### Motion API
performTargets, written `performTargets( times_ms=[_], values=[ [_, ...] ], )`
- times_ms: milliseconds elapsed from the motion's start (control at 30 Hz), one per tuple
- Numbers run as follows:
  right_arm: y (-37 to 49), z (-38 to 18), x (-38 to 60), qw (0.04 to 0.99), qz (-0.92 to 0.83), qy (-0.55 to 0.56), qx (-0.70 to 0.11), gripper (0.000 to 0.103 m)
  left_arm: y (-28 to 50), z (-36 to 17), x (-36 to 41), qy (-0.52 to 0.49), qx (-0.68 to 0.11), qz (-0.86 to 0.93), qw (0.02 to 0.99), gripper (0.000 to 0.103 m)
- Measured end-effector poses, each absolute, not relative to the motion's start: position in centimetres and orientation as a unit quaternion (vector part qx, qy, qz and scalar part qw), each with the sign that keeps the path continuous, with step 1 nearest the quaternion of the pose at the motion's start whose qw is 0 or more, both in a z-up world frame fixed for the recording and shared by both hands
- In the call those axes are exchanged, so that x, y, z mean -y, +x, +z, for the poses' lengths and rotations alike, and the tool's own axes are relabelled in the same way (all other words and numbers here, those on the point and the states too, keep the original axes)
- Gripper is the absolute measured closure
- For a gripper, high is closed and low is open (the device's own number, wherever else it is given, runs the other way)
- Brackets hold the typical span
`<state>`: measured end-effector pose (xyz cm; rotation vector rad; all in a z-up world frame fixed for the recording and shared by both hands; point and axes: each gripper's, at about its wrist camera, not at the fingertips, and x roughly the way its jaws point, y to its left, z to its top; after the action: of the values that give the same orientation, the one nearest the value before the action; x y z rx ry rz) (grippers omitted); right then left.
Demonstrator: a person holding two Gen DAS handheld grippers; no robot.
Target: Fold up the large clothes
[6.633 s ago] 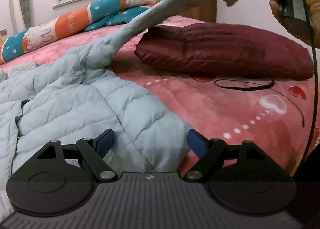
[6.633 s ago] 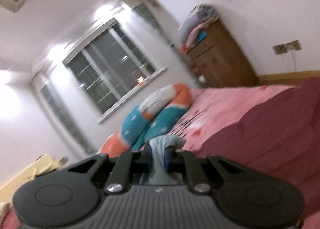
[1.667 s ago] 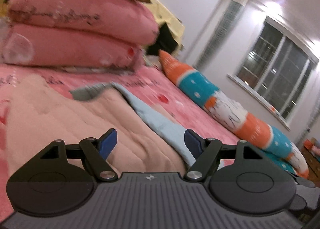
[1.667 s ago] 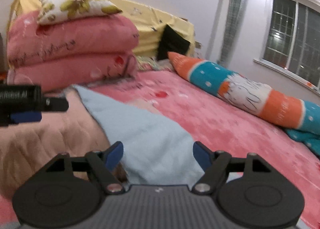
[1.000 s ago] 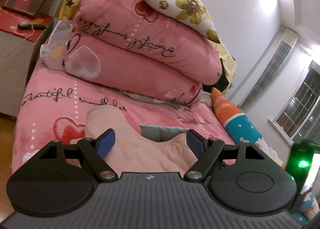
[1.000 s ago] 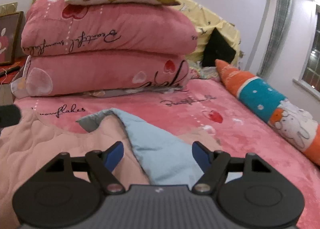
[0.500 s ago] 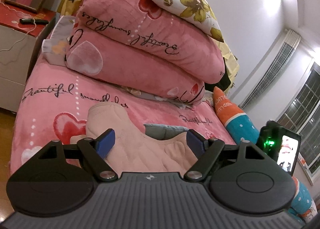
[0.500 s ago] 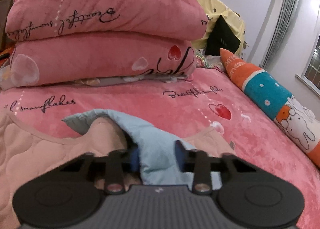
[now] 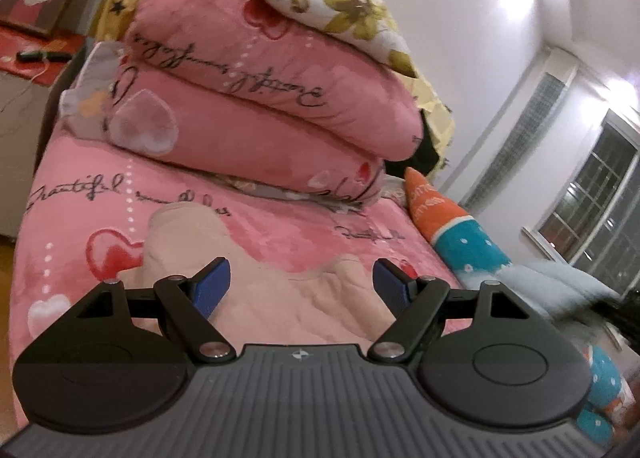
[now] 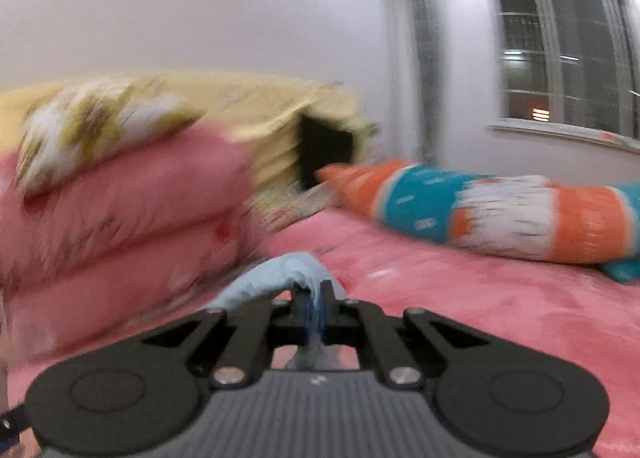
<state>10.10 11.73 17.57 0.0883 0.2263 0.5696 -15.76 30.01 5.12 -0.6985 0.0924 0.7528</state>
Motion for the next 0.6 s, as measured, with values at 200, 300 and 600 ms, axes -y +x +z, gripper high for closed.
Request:
performTargets(
  times_ms=[200,300,600],
  values=[
    [7.0,14.6,5.0,0.963,0.152,0.182,-0.13,0.103,-14.6,5.7,-27.8,-0.297,-0.045,0.32,0.898,0.007],
    [5.0,10.7,10.8,0.949,0.101,0.249,-0.166,0.102,-13.7,5.9,-26.2,-0.274,-0.05,0.293,0.914,0.007],
    [0.0,2.7,15.0,0.924,0.043,0.259,-0.278,0.072,-11.4,6.4,-21.4,-0.222,-0.068,0.2,0.952,0.007]
  ],
)
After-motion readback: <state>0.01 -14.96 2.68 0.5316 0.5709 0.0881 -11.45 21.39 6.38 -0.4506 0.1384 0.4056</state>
